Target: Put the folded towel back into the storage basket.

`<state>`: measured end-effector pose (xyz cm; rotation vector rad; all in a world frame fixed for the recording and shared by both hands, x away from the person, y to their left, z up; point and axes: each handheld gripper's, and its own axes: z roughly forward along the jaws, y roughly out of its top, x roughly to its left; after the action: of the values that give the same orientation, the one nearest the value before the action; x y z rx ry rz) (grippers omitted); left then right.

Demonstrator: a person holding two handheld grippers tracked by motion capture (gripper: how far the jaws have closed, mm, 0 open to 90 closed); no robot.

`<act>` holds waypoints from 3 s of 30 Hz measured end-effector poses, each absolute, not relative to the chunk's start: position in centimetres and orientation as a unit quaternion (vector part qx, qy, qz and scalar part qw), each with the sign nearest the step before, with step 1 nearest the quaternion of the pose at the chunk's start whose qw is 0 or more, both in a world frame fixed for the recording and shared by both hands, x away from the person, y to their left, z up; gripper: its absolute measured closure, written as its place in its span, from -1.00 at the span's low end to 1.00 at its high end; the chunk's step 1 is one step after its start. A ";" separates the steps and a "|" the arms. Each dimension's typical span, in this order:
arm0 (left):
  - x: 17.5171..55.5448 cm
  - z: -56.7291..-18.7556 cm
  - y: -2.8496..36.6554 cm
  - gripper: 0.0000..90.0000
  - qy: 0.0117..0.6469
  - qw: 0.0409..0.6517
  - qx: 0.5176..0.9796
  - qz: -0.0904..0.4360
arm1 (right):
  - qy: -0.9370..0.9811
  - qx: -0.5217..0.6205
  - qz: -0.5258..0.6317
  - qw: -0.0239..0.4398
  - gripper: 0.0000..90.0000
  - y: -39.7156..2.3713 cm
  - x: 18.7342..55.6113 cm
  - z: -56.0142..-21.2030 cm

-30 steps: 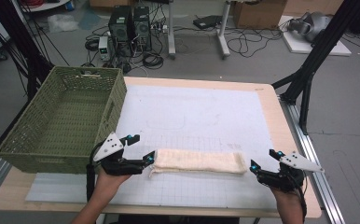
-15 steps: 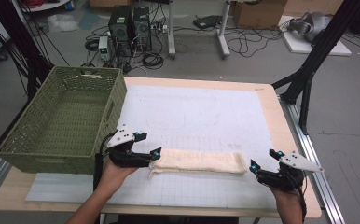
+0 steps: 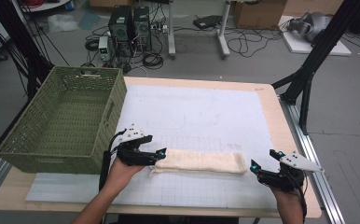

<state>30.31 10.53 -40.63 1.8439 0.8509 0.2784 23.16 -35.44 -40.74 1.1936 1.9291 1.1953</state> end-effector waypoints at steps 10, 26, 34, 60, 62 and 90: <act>30.7 -41.7 10.3 -0.45 0.374 0.473 0.790 0.112 | 0.721 0.448 0.446 0.285 -0.63 -35.5 23.1 -40.8; 30.7 -44.0 9.3 -0.30 0.392 0.413 0.814 0.112 | 0.724 0.448 0.443 0.282 -0.63 -35.6 23.2 -40.9; 30.3 -44.4 8.7 -0.12 0.376 0.394 0.829 0.124 | 0.726 0.449 0.440 0.281 -0.62 -35.5 23.2 -40.9; 29.2 -44.0 9.1 0.82 0.325 0.467 0.816 0.101 | 0.725 0.447 0.443 0.279 -0.61 -35.3 23.3 -41.0; 29.2 -43.8 9.3 0.81 0.323 0.492 0.803 0.095 | 0.725 0.448 0.443 0.280 -0.62 -35.3 23.4 -41.0; 28.9 -43.3 9.9 0.81 0.309 0.509 0.797 0.105 | 0.773 0.448 0.389 0.224 -0.16 -32.0 25.6 -43.9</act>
<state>28.90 9.95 -43.30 1.9193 0.7432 0.2527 25.61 -32.03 -43.90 1.2373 2.1325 1.0731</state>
